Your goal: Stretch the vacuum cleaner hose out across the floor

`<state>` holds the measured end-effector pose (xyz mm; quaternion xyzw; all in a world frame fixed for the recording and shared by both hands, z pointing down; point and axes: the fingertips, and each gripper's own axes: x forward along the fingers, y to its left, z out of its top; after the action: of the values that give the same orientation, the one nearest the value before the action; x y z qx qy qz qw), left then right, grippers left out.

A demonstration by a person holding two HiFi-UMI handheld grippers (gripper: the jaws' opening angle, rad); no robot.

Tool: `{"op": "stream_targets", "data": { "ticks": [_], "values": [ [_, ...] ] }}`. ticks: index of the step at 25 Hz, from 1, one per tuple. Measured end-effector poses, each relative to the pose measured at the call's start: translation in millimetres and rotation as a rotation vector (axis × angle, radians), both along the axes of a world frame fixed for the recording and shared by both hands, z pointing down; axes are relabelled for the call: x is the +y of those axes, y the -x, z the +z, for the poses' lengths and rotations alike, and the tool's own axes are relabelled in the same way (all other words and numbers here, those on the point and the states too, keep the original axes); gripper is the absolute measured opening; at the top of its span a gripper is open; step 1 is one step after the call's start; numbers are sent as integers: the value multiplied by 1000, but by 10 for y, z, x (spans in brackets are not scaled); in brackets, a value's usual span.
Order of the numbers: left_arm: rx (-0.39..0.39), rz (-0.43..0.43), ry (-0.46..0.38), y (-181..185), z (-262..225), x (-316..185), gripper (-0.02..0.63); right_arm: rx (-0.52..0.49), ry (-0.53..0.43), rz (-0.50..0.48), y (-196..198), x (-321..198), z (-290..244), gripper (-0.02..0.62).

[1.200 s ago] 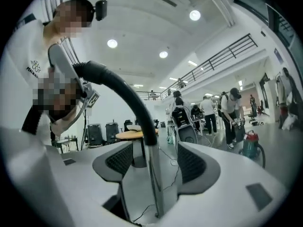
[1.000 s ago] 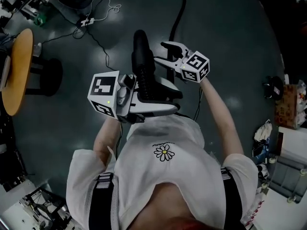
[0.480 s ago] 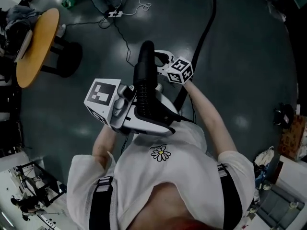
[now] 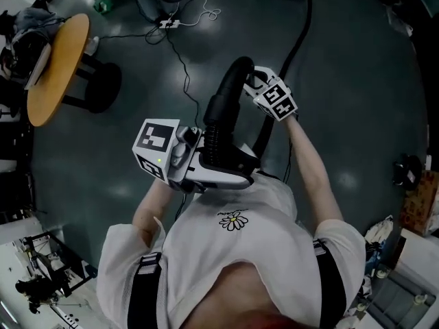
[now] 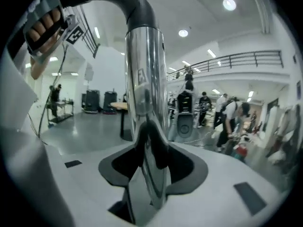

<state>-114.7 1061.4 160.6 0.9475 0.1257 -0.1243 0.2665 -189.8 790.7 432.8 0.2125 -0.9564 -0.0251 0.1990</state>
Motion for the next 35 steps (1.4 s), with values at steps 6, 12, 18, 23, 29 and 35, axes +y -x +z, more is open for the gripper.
{"op": "stream_targets", "data": {
  "ticks": [6,12,18,23,29,35],
  "values": [
    [-407,-475,-78,276,804,-657,94,279,-390,353,-1481,-924,-995,181],
    [-416,-750,-162,517,731,-1278,98,512,-789,481,-2322,-760,-2328,181],
    [-452,-647,-391,165,601,-1215,98,659,-1000,622,-2826,-349,-3054,181],
    [-459,-471,-499,-360,709,-747,98,641,-1030,749,-3226,-115,-3146,181],
    [-408,-163,-589,-913,778,-128,98,565,-1162,840,-3386,188,-3648,181],
    [-353,112,-749,-1431,982,438,98,623,-1406,807,-3143,646,-4441,181]
  ]
}}
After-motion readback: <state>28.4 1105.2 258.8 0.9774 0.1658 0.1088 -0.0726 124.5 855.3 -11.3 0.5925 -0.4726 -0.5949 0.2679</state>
